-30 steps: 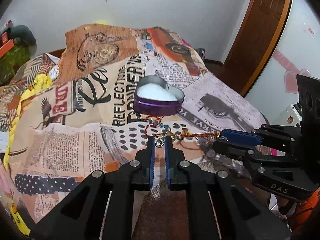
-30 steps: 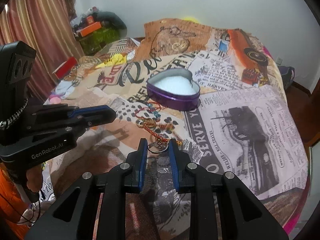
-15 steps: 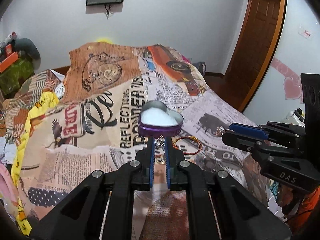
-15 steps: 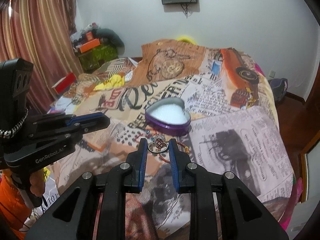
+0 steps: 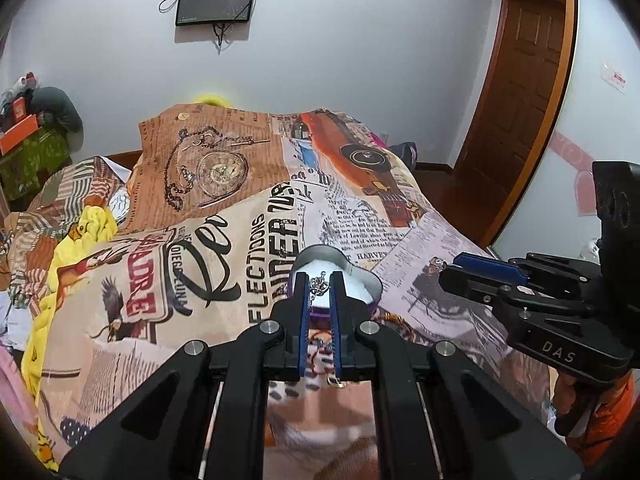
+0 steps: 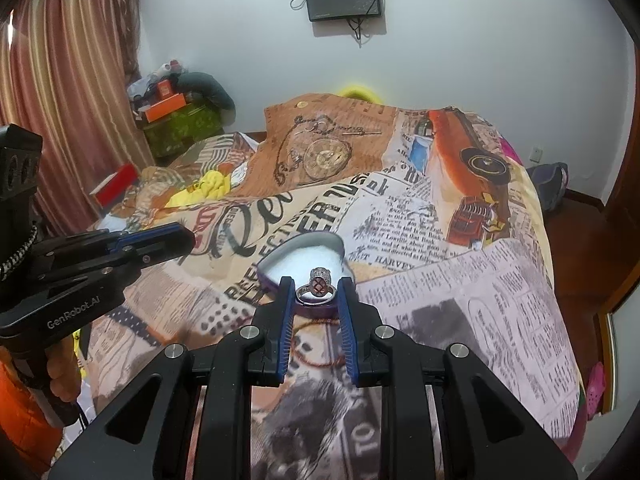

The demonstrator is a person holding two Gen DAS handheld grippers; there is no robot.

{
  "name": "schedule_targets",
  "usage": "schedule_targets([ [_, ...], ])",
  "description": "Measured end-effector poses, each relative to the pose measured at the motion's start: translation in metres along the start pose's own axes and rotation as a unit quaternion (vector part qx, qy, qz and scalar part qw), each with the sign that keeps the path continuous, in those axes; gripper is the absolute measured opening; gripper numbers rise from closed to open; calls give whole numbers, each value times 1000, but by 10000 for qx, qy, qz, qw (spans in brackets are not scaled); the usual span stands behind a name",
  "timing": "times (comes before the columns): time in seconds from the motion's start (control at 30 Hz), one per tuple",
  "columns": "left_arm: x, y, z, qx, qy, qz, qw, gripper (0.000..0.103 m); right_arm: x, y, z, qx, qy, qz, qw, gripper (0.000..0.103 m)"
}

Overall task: Organize jewelry
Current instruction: 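Lower the ring into the purple heart tin and open the right tool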

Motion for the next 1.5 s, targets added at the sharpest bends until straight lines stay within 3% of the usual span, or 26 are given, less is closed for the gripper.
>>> schedule_targets([
  [0.4,9,-44,-8,-118,39,-100,9999,8,8,-42,11,71,152,-129,9998,19],
  [0.9,-4,-92,-12,-237,-14,-554,9982,8,-1,-85,11,470,430,-652,9958,19],
  [1.5,-16,-101,-17,-341,90,-864,9956,8,-10,-101,8,485,639,-1018,9916,20],
])
Point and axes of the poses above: each gripper's, at about its wrist camera, not at the fingertips, and y roughly against the way its jaws point, z to its right, x to its top, the point moved 1 cm from there along -y, roughly the way its jaws point, and after that the axes turned 10 degrees about z, right-handed, at the moved point
